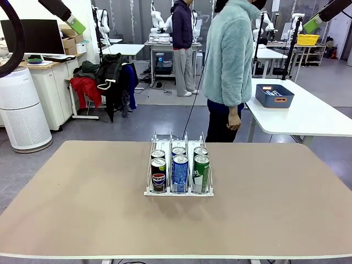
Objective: Fill the beverage cans into the dispenser.
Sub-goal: Pick up the Sprite handed by the human.
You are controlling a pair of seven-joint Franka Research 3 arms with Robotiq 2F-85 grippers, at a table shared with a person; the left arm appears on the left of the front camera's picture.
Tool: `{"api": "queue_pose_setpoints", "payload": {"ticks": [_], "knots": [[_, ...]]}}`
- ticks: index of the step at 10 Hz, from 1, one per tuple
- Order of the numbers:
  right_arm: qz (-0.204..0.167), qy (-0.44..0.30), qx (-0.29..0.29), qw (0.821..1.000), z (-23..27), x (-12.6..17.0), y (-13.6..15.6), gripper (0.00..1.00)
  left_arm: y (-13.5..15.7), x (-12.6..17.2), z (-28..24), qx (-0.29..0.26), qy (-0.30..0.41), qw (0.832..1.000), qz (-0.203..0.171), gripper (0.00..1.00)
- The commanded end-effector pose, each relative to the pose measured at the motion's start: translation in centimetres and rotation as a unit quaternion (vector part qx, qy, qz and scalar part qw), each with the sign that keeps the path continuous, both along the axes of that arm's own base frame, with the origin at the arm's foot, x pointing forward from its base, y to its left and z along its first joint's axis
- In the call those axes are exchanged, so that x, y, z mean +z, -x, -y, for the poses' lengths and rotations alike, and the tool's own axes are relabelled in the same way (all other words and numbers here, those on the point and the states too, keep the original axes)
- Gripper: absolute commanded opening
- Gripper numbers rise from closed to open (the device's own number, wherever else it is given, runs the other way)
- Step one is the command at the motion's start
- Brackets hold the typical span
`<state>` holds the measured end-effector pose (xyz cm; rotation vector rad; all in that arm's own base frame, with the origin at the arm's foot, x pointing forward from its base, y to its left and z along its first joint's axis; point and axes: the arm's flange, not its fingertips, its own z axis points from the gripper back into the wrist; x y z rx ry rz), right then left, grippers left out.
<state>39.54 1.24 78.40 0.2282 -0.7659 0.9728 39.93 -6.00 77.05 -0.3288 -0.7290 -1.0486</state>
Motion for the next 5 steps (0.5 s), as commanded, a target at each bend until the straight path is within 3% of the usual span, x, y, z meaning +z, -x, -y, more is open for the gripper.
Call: {"api": "queue_pose_setpoints", "payload": {"ticks": [1, 5], "knots": [[-0.001, 0.0, 0.002, 1.0, -0.06, -0.08, 0.09, 1.0, 0.11, 0.07, -0.02, 0.0, 0.001, 1.0, 0.0, 1.0], [-0.001, 0.0, 0.002, 1.0, -0.06, -0.08, 0.09, 1.0, 0.11, 0.07, -0.02, 0.0, 0.001, 1.0, 0.0, 1.0]]}}
